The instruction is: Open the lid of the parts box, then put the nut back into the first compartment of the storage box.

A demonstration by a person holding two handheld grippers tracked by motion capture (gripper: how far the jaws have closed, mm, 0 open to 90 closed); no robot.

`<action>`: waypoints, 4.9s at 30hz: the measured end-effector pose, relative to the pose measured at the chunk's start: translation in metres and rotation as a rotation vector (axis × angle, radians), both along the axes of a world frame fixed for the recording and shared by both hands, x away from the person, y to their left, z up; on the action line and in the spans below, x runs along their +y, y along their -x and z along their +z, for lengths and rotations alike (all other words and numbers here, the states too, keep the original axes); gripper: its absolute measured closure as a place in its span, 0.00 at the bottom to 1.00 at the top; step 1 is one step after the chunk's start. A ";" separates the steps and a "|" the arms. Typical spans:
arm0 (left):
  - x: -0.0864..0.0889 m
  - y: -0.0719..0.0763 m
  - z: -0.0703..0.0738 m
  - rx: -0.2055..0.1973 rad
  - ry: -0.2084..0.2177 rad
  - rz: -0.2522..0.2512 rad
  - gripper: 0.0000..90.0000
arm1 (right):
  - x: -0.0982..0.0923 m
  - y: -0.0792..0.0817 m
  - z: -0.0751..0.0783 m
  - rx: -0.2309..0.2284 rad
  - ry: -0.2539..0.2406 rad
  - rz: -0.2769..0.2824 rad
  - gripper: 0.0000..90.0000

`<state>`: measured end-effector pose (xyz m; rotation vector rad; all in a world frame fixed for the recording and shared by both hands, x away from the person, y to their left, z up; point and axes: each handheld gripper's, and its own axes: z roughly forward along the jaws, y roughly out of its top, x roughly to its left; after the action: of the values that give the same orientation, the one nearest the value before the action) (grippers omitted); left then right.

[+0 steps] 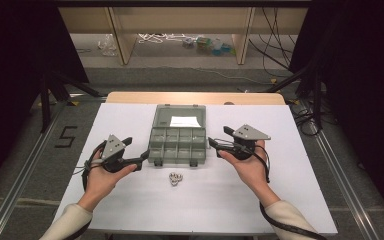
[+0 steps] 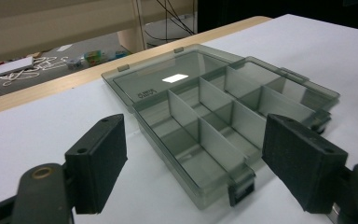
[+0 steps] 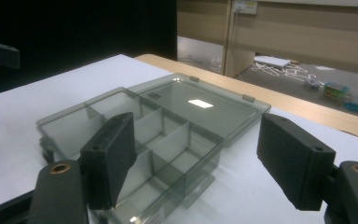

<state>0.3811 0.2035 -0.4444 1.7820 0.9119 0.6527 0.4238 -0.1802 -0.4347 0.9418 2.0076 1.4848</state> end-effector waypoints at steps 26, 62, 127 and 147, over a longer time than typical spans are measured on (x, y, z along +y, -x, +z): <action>0.000 0.060 -0.004 -0.030 0.023 -0.060 0.23 | -0.034 0.082 -0.012 -0.007 -0.007 0.059 0.30; -0.009 0.056 -0.002 -0.022 0.000 -0.083 0.23 | -0.052 0.080 -0.019 0.002 -0.023 0.022 0.30; -0.086 -0.002 -0.045 0.269 -0.207 -0.198 0.49 | -0.046 0.084 -0.015 0.001 0.002 0.035 0.31; -0.086 -0.004 -0.041 0.336 -0.239 -0.173 0.61 | -0.046 0.082 -0.016 -0.014 0.011 0.043 0.31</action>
<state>0.3851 0.1177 -0.4853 2.2024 0.9153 0.3672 0.3419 -0.2264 -0.4507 0.8874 2.0357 1.4978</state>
